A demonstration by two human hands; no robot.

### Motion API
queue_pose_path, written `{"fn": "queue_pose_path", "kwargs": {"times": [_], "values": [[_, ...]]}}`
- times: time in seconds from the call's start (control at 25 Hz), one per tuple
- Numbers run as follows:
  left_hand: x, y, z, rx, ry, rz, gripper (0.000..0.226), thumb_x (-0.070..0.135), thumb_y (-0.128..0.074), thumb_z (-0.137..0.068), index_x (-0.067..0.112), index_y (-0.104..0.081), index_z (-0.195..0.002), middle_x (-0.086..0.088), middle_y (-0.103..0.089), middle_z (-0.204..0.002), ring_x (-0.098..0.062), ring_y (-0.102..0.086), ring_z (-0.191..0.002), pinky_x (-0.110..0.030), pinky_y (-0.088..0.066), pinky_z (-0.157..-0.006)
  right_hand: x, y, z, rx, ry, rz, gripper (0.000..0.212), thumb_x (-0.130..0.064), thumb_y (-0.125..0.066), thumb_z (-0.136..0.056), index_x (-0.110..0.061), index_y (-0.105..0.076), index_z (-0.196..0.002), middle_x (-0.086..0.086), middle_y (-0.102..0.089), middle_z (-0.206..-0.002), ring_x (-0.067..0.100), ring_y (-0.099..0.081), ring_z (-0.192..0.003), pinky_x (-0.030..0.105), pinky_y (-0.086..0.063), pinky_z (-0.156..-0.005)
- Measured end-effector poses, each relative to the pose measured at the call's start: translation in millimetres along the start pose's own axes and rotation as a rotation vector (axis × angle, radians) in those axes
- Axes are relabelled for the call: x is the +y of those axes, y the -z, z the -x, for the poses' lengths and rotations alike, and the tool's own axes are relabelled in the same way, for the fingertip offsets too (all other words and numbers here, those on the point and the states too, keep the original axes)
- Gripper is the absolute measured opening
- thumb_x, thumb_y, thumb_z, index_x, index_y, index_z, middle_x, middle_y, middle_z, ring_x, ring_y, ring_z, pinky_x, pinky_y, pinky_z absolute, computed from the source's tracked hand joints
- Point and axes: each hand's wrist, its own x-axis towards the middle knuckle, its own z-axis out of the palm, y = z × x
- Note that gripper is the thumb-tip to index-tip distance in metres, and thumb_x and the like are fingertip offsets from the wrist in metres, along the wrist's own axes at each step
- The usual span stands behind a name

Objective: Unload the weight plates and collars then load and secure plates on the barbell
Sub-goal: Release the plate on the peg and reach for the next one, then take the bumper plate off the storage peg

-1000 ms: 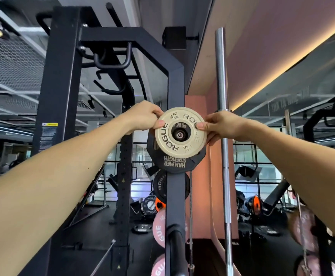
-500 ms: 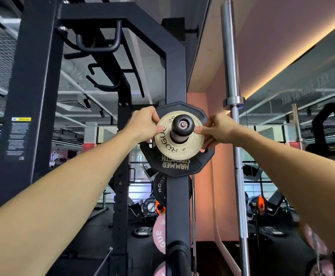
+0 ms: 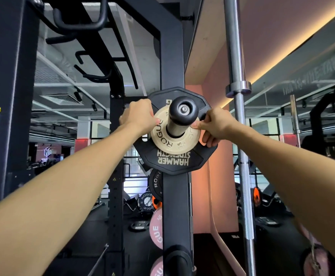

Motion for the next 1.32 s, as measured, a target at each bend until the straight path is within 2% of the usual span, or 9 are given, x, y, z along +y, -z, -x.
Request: {"fn": "queue_pose_path", "kwargs": {"times": [0.12,0.24,0.32,0.4,0.48,0.6,0.76,0.96,1.32], "values": [[-3.7,-2.1,17.7,-0.060,0.002,-0.016,0.015,0.023,-0.062,-0.087,0.018,-0.048,-0.085,-0.009,-0.061,-0.098,-0.034,-0.058,-0.093,-0.043,-0.051,-0.081,-0.3,-16.8,21.8,0.031,-0.076,-0.034,0.042,-0.035,-0.059,-0.096,0.003,-0.058,-0.076,0.016,-0.066,-0.059,0.022,-0.061,-0.037,0.026,-0.050,-0.036],[-16.9,-5.2,51.8,-0.157,-0.030,-0.151,0.023,0.023,-0.073,-0.079,0.020,-0.055,-0.094,-0.005,-0.058,-0.108,-0.031,-0.060,-0.099,-0.043,-0.053,-0.082,19.3,-37.7,60.0,-0.093,-0.145,0.038,0.033,-0.029,-0.062,-0.095,0.003,-0.062,-0.084,0.017,-0.070,-0.075,0.027,-0.065,-0.052,0.027,-0.052,-0.040],[-31.8,-1.3,86.8,-0.263,-0.035,-0.124,0.038,0.030,-0.081,-0.075,0.023,-0.054,-0.100,-0.002,-0.047,-0.110,-0.028,-0.057,-0.098,-0.043,-0.051,-0.086,33.3,-46.4,95.8,-0.179,-0.141,0.144,0.027,-0.032,-0.064,-0.093,-0.005,-0.060,-0.091,0.018,-0.071,-0.093,0.033,-0.068,-0.077,0.034,-0.056,-0.062],[-48.9,9.9,125.3,-0.413,-0.017,-0.020,0.044,0.036,-0.083,-0.072,0.026,-0.054,-0.103,-0.002,-0.046,-0.110,-0.026,-0.054,-0.100,-0.041,-0.048,-0.090,39.5,-49.6,133.8,-0.248,-0.144,0.241,0.033,-0.040,-0.065,-0.090,-0.010,-0.060,-0.103,0.011,-0.069,-0.106,0.028,-0.065,-0.096,0.033,-0.051,-0.081],[-67.8,25.8,161.0,-0.553,0.011,-0.019,0.045,0.041,-0.084,-0.071,0.029,-0.056,-0.105,-0.002,-0.053,-0.117,-0.024,-0.054,-0.107,-0.039,-0.047,-0.093,39.8,-51.6,166.8,-0.297,-0.149,0.267,0.040,-0.044,-0.067,-0.087,-0.013,-0.061,-0.111,0.006,-0.068,-0.113,0.024,-0.062,-0.103,0.029,-0.048,-0.090],[-90.7,63.8,200.4,-0.597,0.101,-0.019,0.044,0.043,-0.084,-0.071,0.032,-0.061,-0.106,0.000,-0.057,-0.124,-0.020,-0.054,-0.117,-0.036,-0.045,-0.098,26.2,-57.3,200.5,-0.372,-0.146,0.305,0.060,-0.054,-0.070,-0.081,-0.013,-0.059,-0.123,0.004,-0.063,-0.124,0.022,-0.060,-0.112,0.032,-0.046,-0.100],[-119.2,135.3,233.5,-0.631,0.193,-0.043,0.047,0.046,-0.081,-0.075,0.032,-0.062,-0.115,0.001,-0.058,-0.117,-0.019,-0.055,-0.106,-0.032,-0.043,-0.088,-20.3,-77.8,226.6,-0.449,-0.081,0.245,0.064,-0.053,-0.071,-0.080,-0.012,-0.057,-0.128,0.004,-0.060,-0.129,0.020,-0.058,-0.116,0.025,-0.043,-0.097],[-170.6,227.4,258.7,-0.608,0.285,-0.141,0.046,0.049,-0.079,-0.076,0.031,-0.061,-0.114,0.001,-0.062,-0.110,-0.019,-0.057,-0.105,-0.033,-0.043,-0.086,-90.5,-125.8,240.4,-0.509,-0.011,0.207,0.064,-0.054,-0.074,-0.076,-0.013,-0.059,-0.124,0.003,-0.063,-0.124,0.021,-0.059,-0.114,0.031,-0.044,-0.102],[-354.2,380.0,294.7,-0.629,0.327,-0.178,0.051,0.046,-0.078,-0.078,0.028,-0.059,-0.122,0.000,-0.061,-0.115,-0.018,-0.056,-0.104,-0.031,-0.041,-0.085,-267.7,-283.2,280.4,-0.575,0.044,0.117,0.070,-0.054,-0.078,-0.071,-0.017,-0.056,-0.127,0.000,-0.059,-0.120,0.017,-0.057,-0.109,0.030,-0.042,-0.102]]}}
